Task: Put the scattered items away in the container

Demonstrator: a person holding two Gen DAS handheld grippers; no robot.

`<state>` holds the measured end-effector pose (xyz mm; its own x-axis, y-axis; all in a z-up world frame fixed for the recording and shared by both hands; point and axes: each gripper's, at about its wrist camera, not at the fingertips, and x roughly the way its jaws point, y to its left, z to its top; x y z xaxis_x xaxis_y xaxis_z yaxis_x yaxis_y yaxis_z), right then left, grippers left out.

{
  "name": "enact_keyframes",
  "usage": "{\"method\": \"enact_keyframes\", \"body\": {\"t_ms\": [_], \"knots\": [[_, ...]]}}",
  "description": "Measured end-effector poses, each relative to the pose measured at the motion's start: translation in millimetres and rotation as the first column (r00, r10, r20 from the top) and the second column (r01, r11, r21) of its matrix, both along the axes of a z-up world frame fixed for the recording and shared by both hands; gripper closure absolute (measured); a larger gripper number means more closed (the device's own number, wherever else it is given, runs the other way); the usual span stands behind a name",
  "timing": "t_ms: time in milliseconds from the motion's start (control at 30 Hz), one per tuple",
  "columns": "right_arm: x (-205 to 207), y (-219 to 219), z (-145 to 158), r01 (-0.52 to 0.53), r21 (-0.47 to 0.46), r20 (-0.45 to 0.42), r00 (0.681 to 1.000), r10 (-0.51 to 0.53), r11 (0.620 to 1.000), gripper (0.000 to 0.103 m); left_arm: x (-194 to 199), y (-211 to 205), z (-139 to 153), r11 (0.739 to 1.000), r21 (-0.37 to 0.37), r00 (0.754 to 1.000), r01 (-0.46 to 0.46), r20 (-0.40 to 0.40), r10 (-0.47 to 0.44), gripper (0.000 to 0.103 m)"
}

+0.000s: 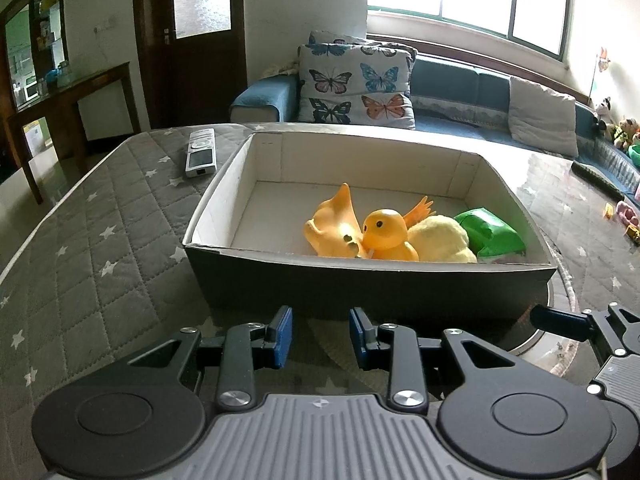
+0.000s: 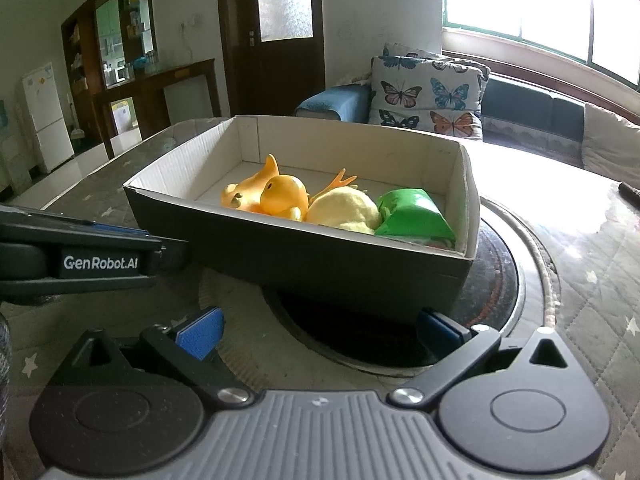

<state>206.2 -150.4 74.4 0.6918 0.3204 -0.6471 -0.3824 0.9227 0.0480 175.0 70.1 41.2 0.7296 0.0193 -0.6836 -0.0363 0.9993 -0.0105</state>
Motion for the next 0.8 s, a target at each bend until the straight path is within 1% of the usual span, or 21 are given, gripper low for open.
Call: {"method": "enact_keyframes", "body": {"t_ms": [500, 800], "knots": [[11.1, -0.2, -5.1, 0.021, -0.008, -0.024, 0.999, -0.021, 1.0, 0.0, 10.0, 0.2, -4.7, 1.0, 0.001, 1.0, -0.015, -0.001, 0.015, 0.07], [11.4, -0.2, -5.2, 0.021, -0.008, -0.024, 0.999, -0.021, 1.0, 0.0, 12.1, -2.2, -3.8, 1.0, 0.004, 1.0, -0.001, 0.004, 0.001, 0.07]]}}
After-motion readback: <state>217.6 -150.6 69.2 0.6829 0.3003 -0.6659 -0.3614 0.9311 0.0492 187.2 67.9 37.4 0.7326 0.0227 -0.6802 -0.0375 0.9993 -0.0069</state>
